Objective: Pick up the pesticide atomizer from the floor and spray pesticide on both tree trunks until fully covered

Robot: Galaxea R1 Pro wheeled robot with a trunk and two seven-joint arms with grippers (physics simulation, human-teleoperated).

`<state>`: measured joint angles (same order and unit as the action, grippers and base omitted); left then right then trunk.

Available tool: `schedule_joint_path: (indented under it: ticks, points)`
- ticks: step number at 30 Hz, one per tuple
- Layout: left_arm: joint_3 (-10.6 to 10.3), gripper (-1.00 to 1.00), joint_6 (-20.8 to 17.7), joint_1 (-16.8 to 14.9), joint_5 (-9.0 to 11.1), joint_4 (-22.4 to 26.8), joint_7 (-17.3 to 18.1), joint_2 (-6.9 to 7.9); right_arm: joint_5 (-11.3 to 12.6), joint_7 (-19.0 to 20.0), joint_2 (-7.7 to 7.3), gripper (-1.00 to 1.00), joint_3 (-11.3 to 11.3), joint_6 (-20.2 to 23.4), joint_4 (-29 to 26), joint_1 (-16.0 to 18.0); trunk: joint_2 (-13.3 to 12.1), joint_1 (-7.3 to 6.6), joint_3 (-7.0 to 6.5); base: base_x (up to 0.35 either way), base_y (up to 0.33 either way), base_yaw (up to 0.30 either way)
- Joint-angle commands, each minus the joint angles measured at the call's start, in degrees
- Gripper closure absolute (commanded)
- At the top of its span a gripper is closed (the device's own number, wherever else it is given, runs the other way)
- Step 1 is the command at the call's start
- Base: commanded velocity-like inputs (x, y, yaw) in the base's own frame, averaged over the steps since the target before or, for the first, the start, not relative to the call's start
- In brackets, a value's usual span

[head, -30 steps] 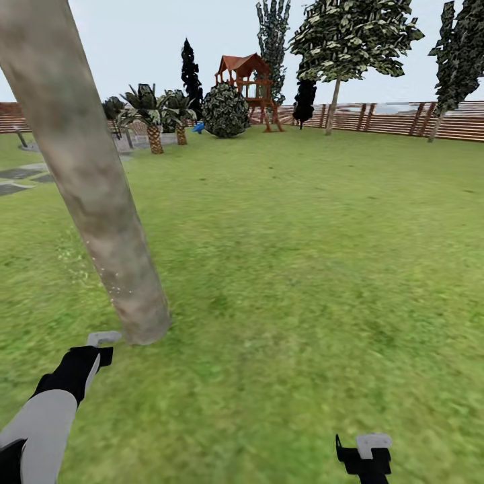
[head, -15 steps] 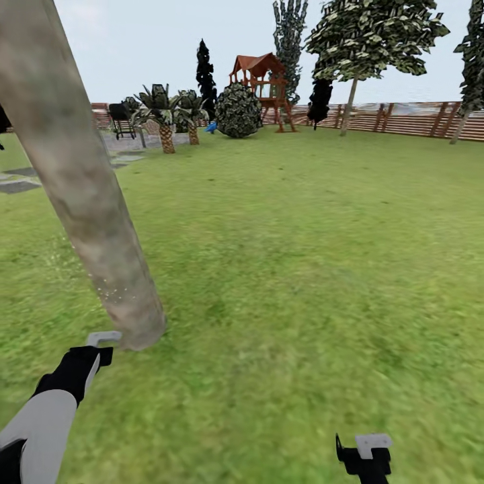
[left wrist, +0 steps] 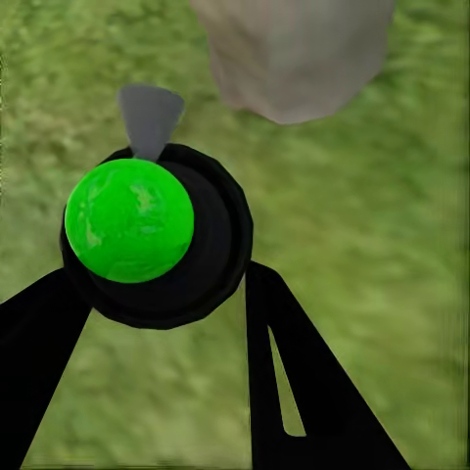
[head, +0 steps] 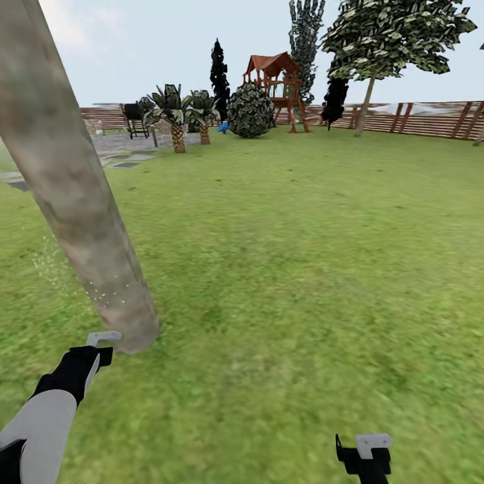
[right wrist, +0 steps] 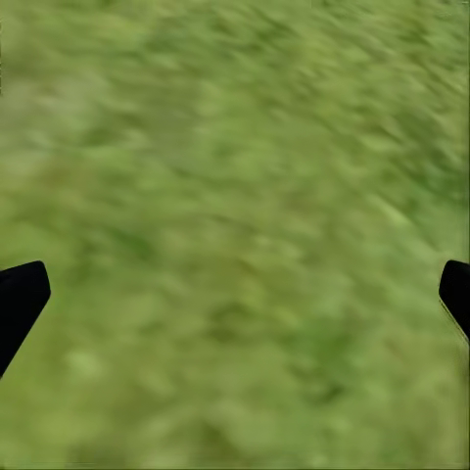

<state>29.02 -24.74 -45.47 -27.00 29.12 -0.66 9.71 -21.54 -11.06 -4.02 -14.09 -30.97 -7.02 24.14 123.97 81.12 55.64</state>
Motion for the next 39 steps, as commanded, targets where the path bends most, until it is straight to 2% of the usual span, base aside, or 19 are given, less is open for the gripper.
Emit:
schedule_joint_path:
  ticks: [1,6,9,16,20,21,25,27,34,37,39]
  points:
    - [0.2,1.0,-0.2,-0.1,0.0,0.1,0.0,-0.08,-0.6,-0.3,0.02,-1.0,-0.3,-0.1,0.1,0.0,0.0,0.01,0.05,0.166,-0.25,0.26]
    - [0.2,1.0,-0.1,-0.1,0.0,-1.5,0.0,-0.16,-0.6,-0.3,0.06,-1.0,-0.3,-0.1,0.0,0.0,0.0,0.01,0.05,0.16,-0.248,0.274]
    - [0.0,1.0,-0.3,-0.1,-0.1,-2.3,-0.1,-1.87,-0.6,-0.3,0.05,-1.0,-0.3,-0.1,0.0,0.0,0.0,0.01,0.05,0.13,-0.231,0.277]
    - [-0.3,1.0,-1.0,-1.1,-0.1,-0.4,0.8,-2.54,-0.6,-0.3,0.05,-1.0,-0.3,-0.1,0.0,0.0,0.0,0.01,0.05,0.019,-0.022,0.262]
    - [-0.4,1.0,-2.2,-4.0,-0.1,0.3,0.8,-2.98,-0.6,-0.3,-0.01,-1.0,-0.3,-0.1,0.0,0.0,0.0,0.01,0.05,0.0,0.0,0.036]
    - [-0.5,1.0,-3.1,-6.0,-0.1,0.4,0.9,-2.5,-0.6,-0.3,-0.04,-1.0,-0.3,-0.1,0.0,0.0,0.0,0.01,0.05,0.0,0.0,0.002]
    - [-0.5,1.0,-3.6,-7.9,-0.1,0.6,0.9,-2.14,-0.6,-0.3,-0.11,-1.0,-0.3,-0.1,0.0,0.0,0.0,0.01,0.05,0.0,0.0,0.0]
    - [-0.5,1.0,-7.1,-10.6,-0.2,1.3,1.8,-1.9,-0.6,-0.3,-0.11,-1.0,-0.3,-0.1,0.0,0.0,0.0,0.01,0.05,0.0,0.0,0.068]
    - [-0.5,1.0,-8.9,-13.1,-0.2,3.2,3.4,-1.7,-0.6,-0.3,-0.11,-1.0,-0.3,-0.1,0.0,0.0,0.0,0.01,0.05,0.0,0.0,0.249]
    - [-0.6,1.0,-11.9,-16.1,-0.3,3.2,4.8,-1.71,-0.6,-0.3,-0.06,-1.0,-0.3,-0.1,-0.1,0.0,0.0,0.01,0.05,0.0,0.0,0.276]
    - [-0.7,1.0,-13.0,-16.7,-0.5,3.1,5.6,-1.61,-0.6,-0.3,-0.03,-1.0,-0.3,-0.1,-0.1,0.0,0.0,0.01,0.05,0.0,0.0,0.26]
